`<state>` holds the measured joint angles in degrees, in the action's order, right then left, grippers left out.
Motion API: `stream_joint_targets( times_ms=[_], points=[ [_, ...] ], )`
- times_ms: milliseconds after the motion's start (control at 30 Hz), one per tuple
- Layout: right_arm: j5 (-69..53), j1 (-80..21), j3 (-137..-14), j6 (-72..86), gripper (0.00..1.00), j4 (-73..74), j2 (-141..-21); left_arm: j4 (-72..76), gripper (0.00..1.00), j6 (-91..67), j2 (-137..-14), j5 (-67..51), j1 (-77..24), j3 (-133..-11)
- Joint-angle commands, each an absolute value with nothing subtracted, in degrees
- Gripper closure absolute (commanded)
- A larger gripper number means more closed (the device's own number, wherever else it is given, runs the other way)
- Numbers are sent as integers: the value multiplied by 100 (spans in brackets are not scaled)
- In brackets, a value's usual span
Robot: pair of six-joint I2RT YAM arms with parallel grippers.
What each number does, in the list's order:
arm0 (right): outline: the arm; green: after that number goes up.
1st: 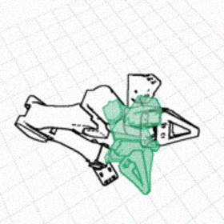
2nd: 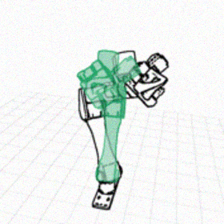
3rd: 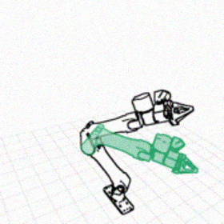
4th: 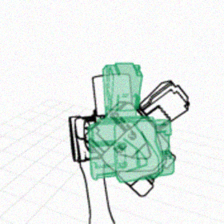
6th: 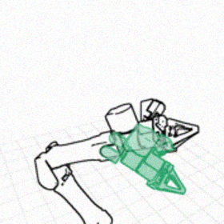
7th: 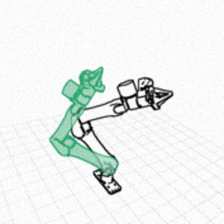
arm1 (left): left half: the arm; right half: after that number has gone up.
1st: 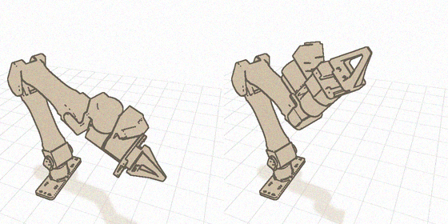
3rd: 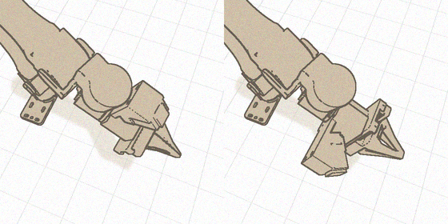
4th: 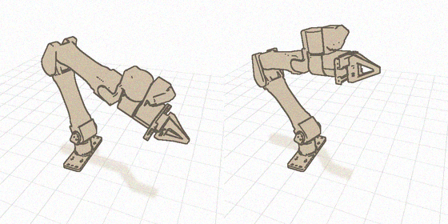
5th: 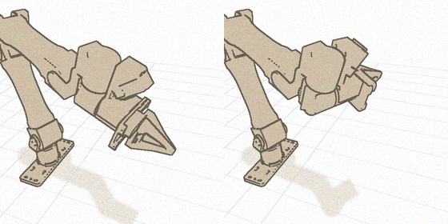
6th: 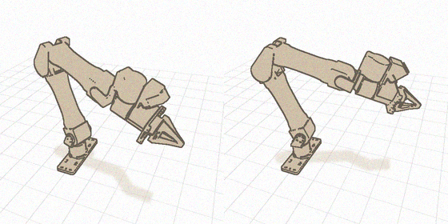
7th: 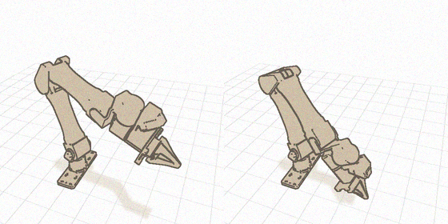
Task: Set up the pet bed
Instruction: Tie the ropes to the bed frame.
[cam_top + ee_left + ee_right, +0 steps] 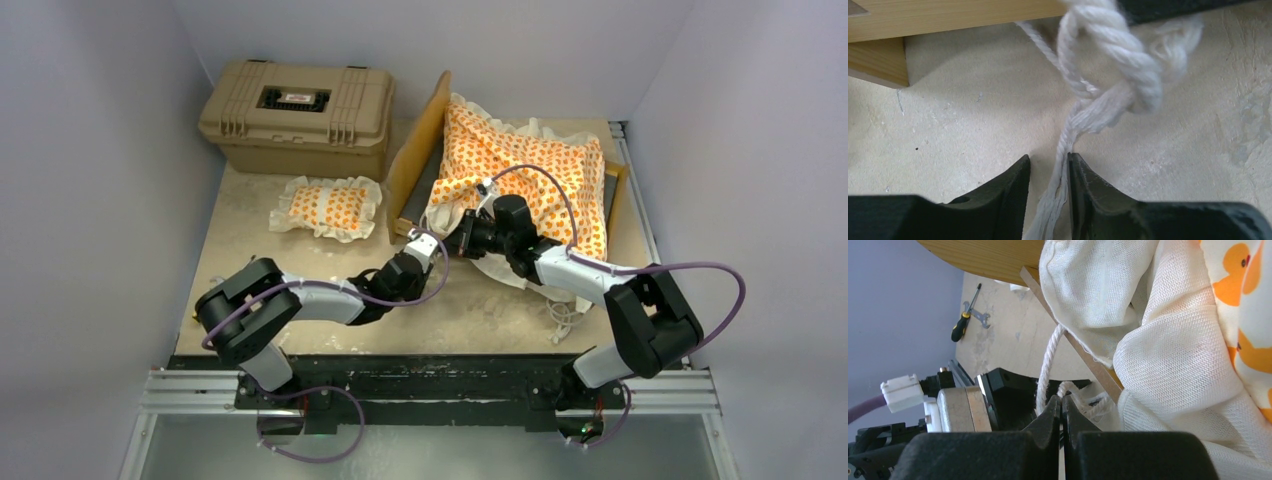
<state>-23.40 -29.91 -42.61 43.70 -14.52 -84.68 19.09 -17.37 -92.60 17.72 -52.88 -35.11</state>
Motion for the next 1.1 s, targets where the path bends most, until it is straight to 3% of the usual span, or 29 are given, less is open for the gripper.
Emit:
stream_joint_targets(
  times_ms=[0,167,500,767,1067],
  points=[
    [-2251,-2962,-4289,4298,100,-1494,-8354,1469,73,-1796,-9465,2280,-5396,-3482],
    [-2218,-2962,-4302,4261,100,-1435,-8312,1329,100,-1955,-9378,2363,-5409,-3403],
    [-1583,-2960,-4638,3537,100,-495,-7811,91,100,-3202,-9085,4003,-5257,-3558],
    [-949,-2956,-4817,2696,100,53,-7413,-555,100,-4215,-8407,3741,-4256,-3421],
    [-1605,-2986,-4895,2487,100,68,-7470,-750,100,-4631,-8087,3330,-3226,-3644]
  ],
)
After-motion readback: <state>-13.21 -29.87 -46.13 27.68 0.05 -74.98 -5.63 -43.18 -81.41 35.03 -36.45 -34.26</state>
